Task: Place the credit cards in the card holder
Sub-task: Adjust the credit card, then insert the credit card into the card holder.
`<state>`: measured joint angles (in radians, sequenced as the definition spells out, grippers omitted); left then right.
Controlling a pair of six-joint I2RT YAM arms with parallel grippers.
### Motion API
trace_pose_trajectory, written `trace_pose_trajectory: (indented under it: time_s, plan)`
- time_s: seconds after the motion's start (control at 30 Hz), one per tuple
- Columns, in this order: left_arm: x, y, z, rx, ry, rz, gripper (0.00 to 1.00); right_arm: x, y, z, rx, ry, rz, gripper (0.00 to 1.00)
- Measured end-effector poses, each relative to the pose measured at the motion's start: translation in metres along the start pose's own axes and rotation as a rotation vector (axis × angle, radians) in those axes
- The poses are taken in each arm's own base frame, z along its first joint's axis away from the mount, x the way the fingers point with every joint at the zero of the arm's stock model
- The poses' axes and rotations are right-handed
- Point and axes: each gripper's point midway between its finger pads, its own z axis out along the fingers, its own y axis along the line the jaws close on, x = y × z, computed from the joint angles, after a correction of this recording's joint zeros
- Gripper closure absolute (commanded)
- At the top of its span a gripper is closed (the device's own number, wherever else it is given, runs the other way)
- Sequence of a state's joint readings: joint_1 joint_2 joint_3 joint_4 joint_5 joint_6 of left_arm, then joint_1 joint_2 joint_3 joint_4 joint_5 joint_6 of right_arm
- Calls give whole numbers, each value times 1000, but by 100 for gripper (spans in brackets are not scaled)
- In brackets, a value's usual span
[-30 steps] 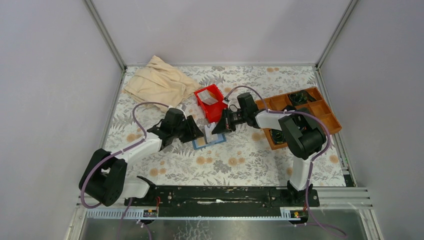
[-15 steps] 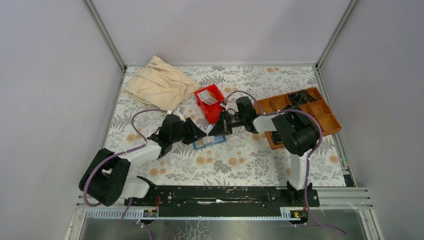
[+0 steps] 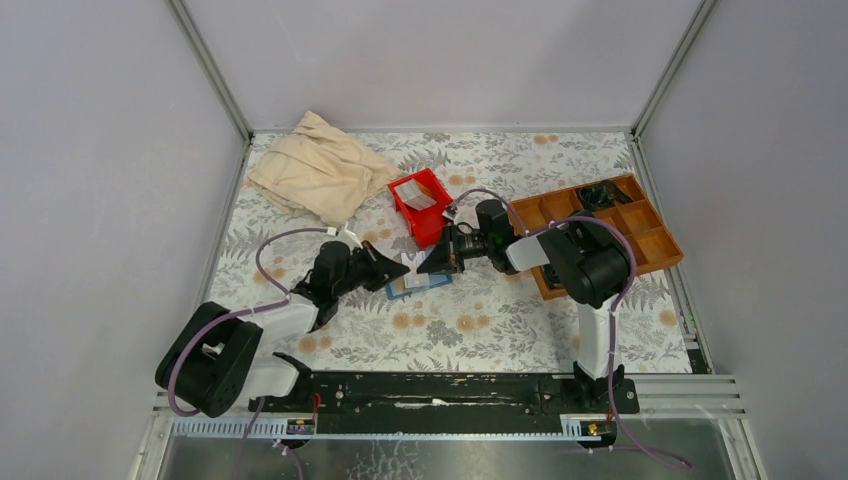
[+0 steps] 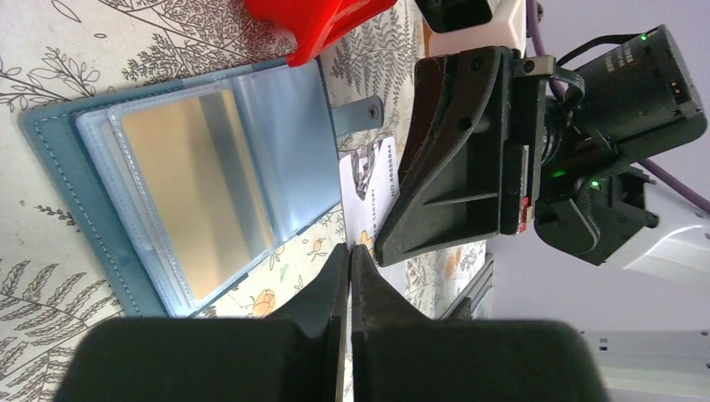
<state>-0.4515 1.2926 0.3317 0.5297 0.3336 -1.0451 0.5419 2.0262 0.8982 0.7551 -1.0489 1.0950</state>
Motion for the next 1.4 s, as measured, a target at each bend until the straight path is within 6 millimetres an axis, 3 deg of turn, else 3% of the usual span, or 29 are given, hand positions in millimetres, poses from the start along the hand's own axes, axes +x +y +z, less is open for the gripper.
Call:
trace_pose_trajectory:
  time_s: [0.17,0.33,0.47,0.6,0.83,1.1,1.4]
  plan:
    - [0,-4,-2,44,-20,-7,100,1,2,-1,-9,5,-2,99]
    - [1,-5,-4,74,-29,-16,100,2,0,-1,-5,8,7,66]
    - [1,-11,-7,112,-41,-5,100,6,-3,0,8,16,20,54]
    - [4,-3,-11,99,-54,-8,100,9,-8,0,33,21,28,49]
    - [2,14,-16,51,-107,-18,100,6,-20,-6,152,-20,-1,48]
    - [-7,26,-12,-2,-162,-51,100,-18,-24,-21,354,-112,-122,54]
    - [0,48,-3,-85,-157,-126,100,-31,-53,-41,589,-161,-156,62]
